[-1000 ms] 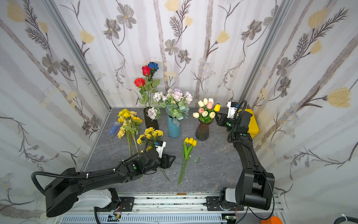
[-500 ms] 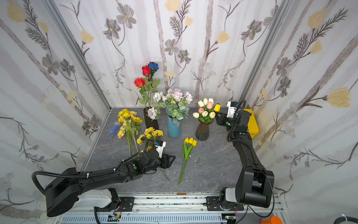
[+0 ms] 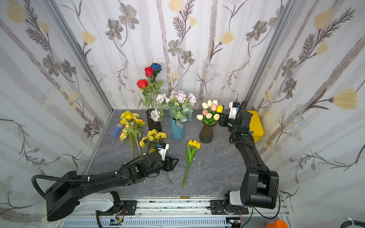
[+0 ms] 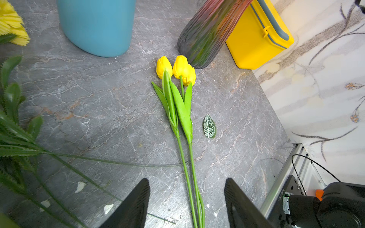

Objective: Pick out yellow flowers from the vase
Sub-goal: Pick up the flower from the vase.

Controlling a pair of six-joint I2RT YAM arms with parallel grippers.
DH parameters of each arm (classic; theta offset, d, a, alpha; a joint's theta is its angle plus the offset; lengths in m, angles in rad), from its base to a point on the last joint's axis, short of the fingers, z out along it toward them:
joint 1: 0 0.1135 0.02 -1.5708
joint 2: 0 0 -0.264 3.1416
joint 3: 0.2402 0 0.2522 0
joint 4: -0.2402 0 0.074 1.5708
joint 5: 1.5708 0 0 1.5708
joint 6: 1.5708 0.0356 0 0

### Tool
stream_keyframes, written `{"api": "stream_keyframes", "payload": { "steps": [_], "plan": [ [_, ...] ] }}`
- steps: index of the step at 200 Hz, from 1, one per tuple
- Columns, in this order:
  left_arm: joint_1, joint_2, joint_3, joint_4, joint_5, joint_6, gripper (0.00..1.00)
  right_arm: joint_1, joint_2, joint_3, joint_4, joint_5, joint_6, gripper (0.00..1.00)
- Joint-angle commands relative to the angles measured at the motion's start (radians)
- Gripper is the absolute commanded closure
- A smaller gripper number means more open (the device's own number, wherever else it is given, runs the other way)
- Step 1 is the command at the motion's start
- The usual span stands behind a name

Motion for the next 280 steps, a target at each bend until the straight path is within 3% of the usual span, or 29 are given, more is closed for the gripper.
{"api": "stream_keyframes", "payload": {
  "steps": [1, 46, 64, 96, 150, 228, 280],
  "plan": [
    [0.000, -0.005, -0.003, 0.034, -0.009, 0.007, 0.37, 0.014, 0.011, 0.018, 0.026, 0.041, -0.024, 0.79],
    [0.001, -0.007, -0.011, 0.042, -0.012, 0.002, 0.36, 0.053, 0.009, 0.027, 0.014, 0.174, -0.039, 0.80],
    [0.001, -0.008, -0.011, 0.042, -0.012, 0.002, 0.36, 0.072, 0.011, 0.035, 0.011, 0.208, -0.054, 0.84],
    [0.000, -0.008, -0.011, 0.037, -0.014, 0.002, 0.36, 0.074, -0.010, 0.033, 0.004, 0.204, -0.056, 0.94],
    [0.001, -0.040, -0.022, 0.034, -0.022, 0.001, 0.36, 0.066, -0.093, 0.021, -0.061, 0.193, -0.073, 0.99],
    [0.005, -0.099, -0.034, 0.031, -0.054, 0.030, 0.33, 0.057, -0.392, 0.083, -0.269, 0.417, -0.118, 1.00],
    [0.019, -0.140, -0.041, 0.018, -0.075, 0.056, 0.32, 0.057, -0.563, 0.170, -0.440, 0.467, -0.144, 1.00]
  ]
}}
